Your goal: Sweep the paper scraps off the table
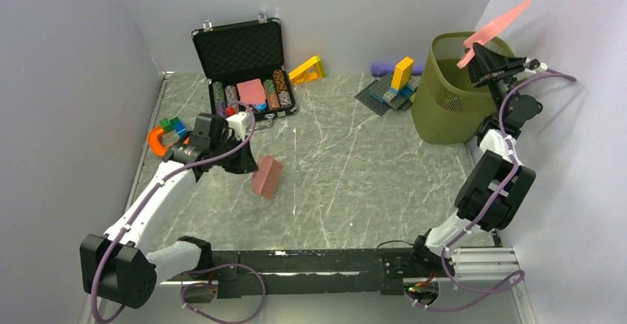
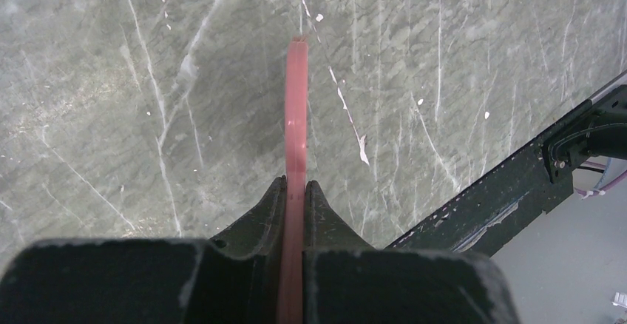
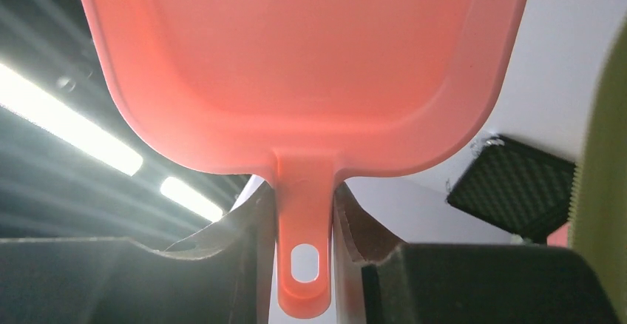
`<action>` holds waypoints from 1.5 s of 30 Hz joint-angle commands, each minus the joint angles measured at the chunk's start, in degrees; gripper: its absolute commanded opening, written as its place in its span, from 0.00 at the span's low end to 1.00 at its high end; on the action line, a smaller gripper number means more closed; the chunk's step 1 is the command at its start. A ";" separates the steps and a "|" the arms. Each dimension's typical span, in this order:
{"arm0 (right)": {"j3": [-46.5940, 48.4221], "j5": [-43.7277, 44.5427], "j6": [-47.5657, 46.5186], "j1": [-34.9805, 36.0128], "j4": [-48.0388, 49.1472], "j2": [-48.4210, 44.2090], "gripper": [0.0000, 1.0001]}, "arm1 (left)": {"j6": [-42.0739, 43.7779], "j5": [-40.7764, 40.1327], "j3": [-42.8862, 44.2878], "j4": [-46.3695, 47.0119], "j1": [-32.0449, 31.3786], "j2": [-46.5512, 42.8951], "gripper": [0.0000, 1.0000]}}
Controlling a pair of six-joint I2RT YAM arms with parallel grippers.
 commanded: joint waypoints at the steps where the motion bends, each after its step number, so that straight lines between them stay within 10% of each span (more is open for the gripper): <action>1: -2.67 4.00 21.70 -0.07 17.77 -1.26 0.00 | 0.84 1.85 0.61 1.63 0.30 -0.09 0.00; 7: -13.68 4.09 17.19 -0.07 16.56 -5.40 0.00 | 0.75 1.27 0.34 1.64 0.25 -0.39 0.00; 15: -4.56 -4.80 4.63 1.08 7.52 -7.54 0.00 | 0.75 -0.53 0.62 1.38 0.23 -0.68 0.00; 22: 2.97 -10.33 -29.88 9.72 -30.38 -16.00 0.00 | 0.07 -4.31 0.42 1.85 1.03 -3.04 0.00; 30: 5.64 12.65 -74.27 33.24 -78.39 -21.57 0.00 | -1.41 -6.77 -0.41 3.58 3.31 -6.91 0.00; 38: 3.25 44.83 -92.30 54.58 -96.02 -12.16 0.00 | -2.81 -9.82 -1.40 5.15 5.71 -10.04 0.00; 45: 7.70 58.95 -94.43 59.41 -99.10 2.18 0.00 | -3.17 -9.38 -1.65 5.90 7.43 -9.99 0.00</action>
